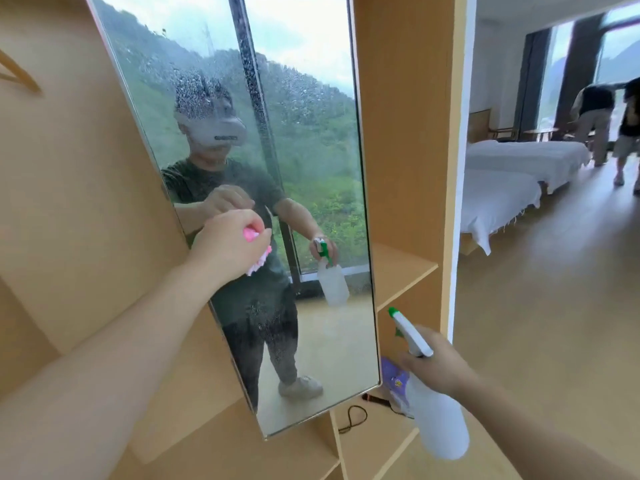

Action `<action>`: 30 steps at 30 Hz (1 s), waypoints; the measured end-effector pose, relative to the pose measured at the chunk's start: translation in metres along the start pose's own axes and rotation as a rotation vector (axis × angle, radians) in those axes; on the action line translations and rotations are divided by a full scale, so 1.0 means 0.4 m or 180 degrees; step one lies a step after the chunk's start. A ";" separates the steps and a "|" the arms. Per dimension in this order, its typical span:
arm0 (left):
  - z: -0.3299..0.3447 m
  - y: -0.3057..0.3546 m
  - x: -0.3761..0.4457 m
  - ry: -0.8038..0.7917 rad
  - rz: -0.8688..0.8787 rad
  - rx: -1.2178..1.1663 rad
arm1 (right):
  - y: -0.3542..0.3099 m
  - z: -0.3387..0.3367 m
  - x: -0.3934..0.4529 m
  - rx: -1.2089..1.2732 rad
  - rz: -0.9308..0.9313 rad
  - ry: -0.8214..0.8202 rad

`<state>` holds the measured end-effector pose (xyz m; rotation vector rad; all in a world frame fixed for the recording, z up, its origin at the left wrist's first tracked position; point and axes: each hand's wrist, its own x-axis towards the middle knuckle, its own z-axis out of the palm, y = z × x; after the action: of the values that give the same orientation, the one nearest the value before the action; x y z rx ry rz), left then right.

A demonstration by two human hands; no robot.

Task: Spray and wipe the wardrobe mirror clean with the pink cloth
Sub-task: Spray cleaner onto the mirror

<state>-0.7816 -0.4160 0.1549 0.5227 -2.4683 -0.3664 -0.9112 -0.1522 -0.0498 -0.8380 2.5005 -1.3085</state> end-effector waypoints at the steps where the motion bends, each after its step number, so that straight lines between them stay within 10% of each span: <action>1: 0.024 0.023 -0.001 -0.0040 0.0004 -0.0022 | -0.005 -0.038 0.024 -0.0016 -0.0033 0.0072; 21: 0.338 0.272 0.186 -0.1158 0.0949 -0.0263 | -0.048 -0.378 0.481 0.0467 -0.0446 0.0382; 30: 0.453 0.374 0.233 -0.0870 -0.0083 -0.0363 | 0.106 -0.252 0.817 0.0466 -0.0817 -0.0126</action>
<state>-1.0017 -0.2993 0.1121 0.4845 -2.6830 -0.6218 -1.2379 -0.2485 0.0030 -1.1669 2.2916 -1.5154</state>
